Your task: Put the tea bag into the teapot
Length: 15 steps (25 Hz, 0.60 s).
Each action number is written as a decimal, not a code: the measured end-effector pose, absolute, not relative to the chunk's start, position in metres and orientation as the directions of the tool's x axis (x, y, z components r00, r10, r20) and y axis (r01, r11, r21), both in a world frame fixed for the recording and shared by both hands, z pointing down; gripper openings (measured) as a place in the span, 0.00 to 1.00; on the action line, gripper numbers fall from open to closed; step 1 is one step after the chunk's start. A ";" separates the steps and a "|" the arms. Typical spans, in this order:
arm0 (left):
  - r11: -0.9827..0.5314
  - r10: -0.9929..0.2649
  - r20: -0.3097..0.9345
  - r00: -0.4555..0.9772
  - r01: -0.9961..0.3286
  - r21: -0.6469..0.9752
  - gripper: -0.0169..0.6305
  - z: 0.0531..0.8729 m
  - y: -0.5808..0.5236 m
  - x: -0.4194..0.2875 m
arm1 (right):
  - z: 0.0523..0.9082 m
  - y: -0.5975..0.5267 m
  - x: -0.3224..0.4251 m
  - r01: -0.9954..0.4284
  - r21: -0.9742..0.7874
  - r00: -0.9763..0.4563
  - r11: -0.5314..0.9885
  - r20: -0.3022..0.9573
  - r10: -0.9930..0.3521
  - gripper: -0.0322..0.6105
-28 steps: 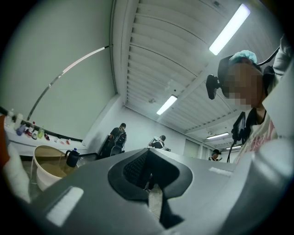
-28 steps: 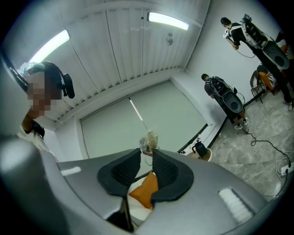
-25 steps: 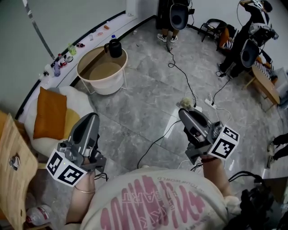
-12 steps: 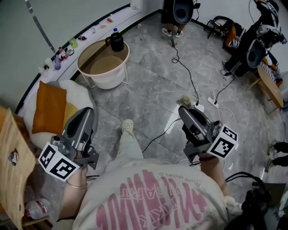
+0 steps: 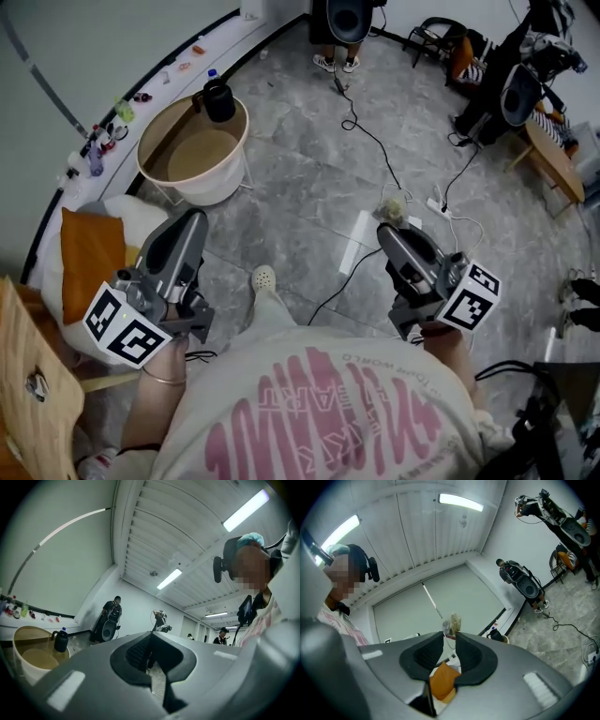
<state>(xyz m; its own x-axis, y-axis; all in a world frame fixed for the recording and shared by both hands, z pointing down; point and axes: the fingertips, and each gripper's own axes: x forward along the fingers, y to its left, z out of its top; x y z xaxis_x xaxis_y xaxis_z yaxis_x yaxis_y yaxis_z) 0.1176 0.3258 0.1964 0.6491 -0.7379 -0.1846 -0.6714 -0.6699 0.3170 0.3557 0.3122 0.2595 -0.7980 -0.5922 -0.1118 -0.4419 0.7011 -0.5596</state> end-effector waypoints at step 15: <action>-0.689 -0.720 -0.199 0.665 -0.652 0.317 0.05 0.182 0.098 0.004 | 0.248 0.085 0.247 -0.394 -0.655 -0.772 0.644 -0.145 -0.619 0.19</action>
